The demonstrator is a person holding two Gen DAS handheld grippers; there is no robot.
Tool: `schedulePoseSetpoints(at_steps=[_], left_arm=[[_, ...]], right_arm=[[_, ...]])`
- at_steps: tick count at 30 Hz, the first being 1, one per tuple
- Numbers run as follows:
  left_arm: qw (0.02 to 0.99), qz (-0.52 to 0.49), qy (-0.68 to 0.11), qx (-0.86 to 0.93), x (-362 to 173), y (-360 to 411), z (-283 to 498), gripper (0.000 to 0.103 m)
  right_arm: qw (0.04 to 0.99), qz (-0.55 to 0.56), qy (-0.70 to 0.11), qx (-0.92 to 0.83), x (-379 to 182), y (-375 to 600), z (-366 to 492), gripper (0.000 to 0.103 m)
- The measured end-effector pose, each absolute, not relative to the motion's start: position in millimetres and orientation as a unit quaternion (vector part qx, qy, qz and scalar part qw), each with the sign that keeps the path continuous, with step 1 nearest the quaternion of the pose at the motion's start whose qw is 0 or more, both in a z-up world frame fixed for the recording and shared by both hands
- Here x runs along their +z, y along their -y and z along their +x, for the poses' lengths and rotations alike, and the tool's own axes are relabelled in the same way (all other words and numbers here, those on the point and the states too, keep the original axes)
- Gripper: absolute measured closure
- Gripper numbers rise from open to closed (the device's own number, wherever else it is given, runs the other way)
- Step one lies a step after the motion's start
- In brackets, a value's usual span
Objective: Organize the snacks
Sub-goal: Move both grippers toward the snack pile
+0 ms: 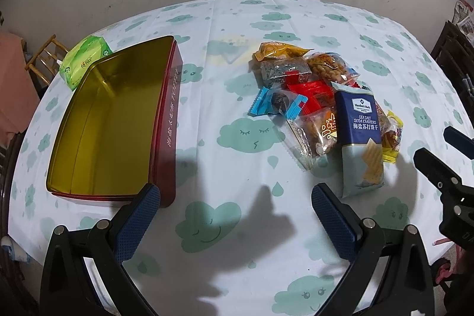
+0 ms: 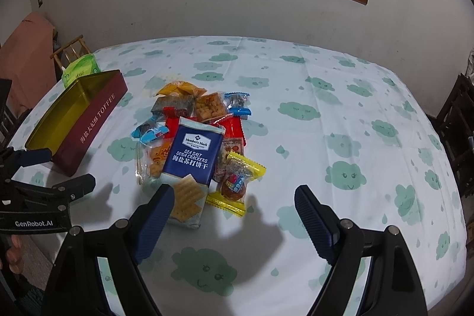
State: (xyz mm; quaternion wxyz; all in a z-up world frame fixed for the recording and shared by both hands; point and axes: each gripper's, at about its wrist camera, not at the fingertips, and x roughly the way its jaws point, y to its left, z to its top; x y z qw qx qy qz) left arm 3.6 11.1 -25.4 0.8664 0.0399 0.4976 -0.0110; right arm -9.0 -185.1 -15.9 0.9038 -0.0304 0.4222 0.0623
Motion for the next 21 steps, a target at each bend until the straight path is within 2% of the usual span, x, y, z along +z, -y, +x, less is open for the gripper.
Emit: schedulePoseSetpoints(at_steps=[3,5,7,10,21], left_arm=[[0.866,0.04,-0.498,-0.012,-26,-11,4,0.002],[0.866,0.042,-0.499,-0.013,-27,-9,4,0.003],[0.865,0.043,-0.5,-0.013,-28,-8,5,0.004],[0.864,0.043,-0.502,-0.013,-30,-8,6,0.004],[0.86,0.045,-0.507,-0.01,-35,-7,11,0.005]], right_arm=[[0.903,-0.041,-0.424,0.06,-19,184,-9,0.023],[0.9,-0.042,-0.429,0.062,-22,185,-6,0.036],[0.896,-0.035,-0.439,0.063,-27,187,-3,0.041],[0.89,-0.024,-0.45,0.064,-34,192,2,0.056],[0.881,0.003,-0.467,0.073,-50,195,23,0.056]])
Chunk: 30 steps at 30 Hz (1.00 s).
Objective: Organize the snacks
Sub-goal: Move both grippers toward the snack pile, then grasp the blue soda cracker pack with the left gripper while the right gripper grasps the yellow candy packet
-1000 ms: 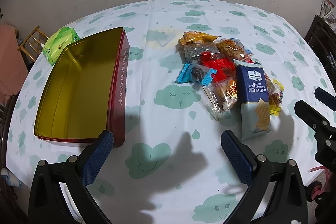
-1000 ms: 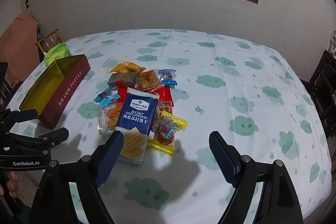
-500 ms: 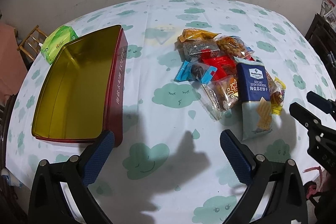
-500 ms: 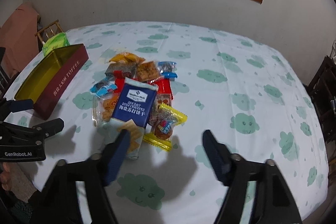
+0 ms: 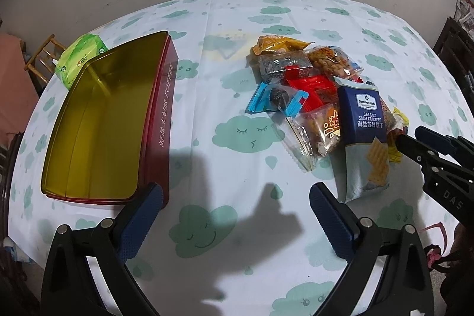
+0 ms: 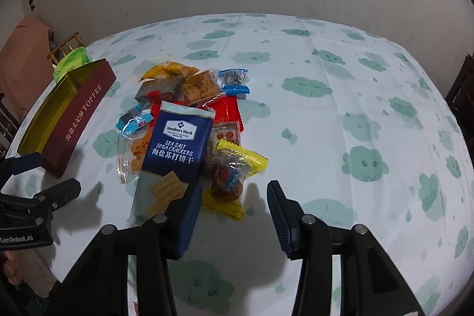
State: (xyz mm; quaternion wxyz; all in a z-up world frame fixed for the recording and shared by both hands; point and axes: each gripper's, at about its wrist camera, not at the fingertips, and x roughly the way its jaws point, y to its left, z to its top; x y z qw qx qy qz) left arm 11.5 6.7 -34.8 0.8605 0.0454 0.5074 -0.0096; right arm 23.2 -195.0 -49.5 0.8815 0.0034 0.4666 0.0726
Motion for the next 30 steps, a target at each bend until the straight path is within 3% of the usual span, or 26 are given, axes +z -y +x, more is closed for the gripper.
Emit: schedulePoseSetpoints(at_steps=[15,21,26,30], left_arm=[[0.858,0.045,-0.512,-0.007,-42,-4,17,0.005],[0.858,0.045,-0.512,-0.007,-45,1,19,0.005],[0.858,0.043,-0.512,-0.012,-45,8,18,0.005],[0.858,0.04,-0.512,-0.02,-44,14,18,0.005]], right_arm=[[0.875,0.023,-0.478,0.078,-64,196,39,0.057],[0.872,0.028,-0.481,0.082,-68,197,41,0.064],[0.87,0.028,-0.483,0.091,-71,195,41,0.078],[0.872,0.03,-0.48,0.091,-71,196,41,0.078]])
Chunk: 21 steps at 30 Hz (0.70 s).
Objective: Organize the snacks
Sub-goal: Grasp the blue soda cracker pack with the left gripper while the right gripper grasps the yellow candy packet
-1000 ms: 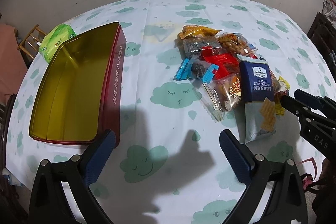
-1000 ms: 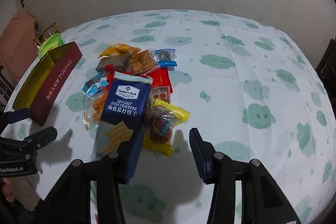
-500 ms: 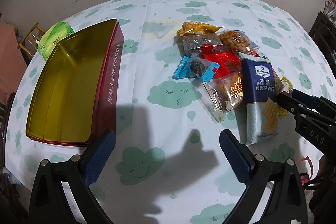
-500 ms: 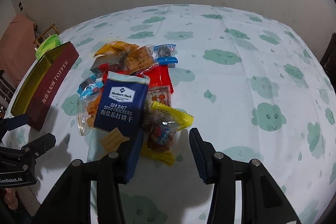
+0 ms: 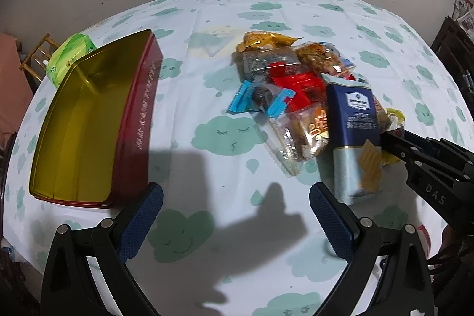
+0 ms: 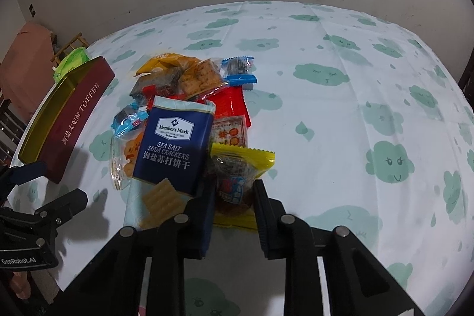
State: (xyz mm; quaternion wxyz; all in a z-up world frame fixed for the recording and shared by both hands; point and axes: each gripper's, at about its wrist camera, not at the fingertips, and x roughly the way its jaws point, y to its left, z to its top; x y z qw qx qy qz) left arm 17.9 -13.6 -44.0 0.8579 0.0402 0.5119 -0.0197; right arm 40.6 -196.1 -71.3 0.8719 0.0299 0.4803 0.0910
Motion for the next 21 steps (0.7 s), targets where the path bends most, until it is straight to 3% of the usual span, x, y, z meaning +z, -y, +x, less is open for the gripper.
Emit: schedulePoseSetpoints(at_steps=[11,21], left_arm=[[0.854,0.01,-0.516,-0.071,-45,52,19,0.01],[0.852,0.017,-0.518,-0.078,-50,92,32,0.027]], right_arm=[[0.884,0.006,-0.466,0.034,-70,235,35,0.078],[0.894,0.002,-0.448,-0.01,-74,284,36,0.078]])
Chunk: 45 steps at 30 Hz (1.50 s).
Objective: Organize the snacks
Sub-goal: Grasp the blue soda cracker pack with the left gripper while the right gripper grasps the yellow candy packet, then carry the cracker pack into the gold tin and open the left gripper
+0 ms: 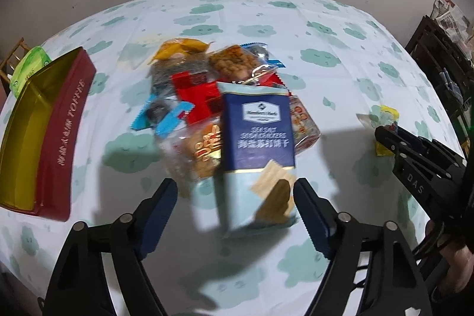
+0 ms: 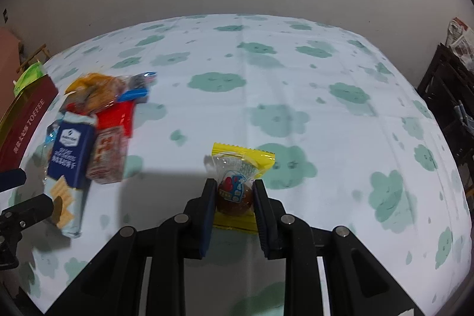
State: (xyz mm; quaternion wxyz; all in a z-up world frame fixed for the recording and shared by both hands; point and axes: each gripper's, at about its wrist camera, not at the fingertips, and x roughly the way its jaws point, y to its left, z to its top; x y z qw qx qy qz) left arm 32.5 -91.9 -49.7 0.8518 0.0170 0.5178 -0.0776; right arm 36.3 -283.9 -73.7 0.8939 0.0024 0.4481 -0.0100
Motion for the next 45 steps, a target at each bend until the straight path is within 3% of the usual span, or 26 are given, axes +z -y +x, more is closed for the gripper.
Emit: schedulePoseSetpoints(at_steps=[6,13,21,24,45], left_arm=[[0.845,0.01,-0.529,-0.074,-57,105,42,0.027],[0.851,0.018,-0.52,-0.066,-58,106,49,0.042],[0.855,0.037,-0.512,-0.069,-59,109,50,0.047],[0.856,0.039,-0.511,-0.064,-58,108,50,0.055],[0.861,0.042,-0.5,-0.086,-35,85,35,0.057]], right_arm=[[0.9,0.012,-0.436,-0.011,-76,294,35,0.078],[0.902,0.022,-0.43,-0.007,-78,296,33,0.078],[0.902,0.029,-0.43,-0.005,-80,297,33,0.078],[0.901,0.031,-0.432,-0.005,-81,297,33,0.078],[0.898,0.027,-0.438,-0.013,-83,296,36,0.078]])
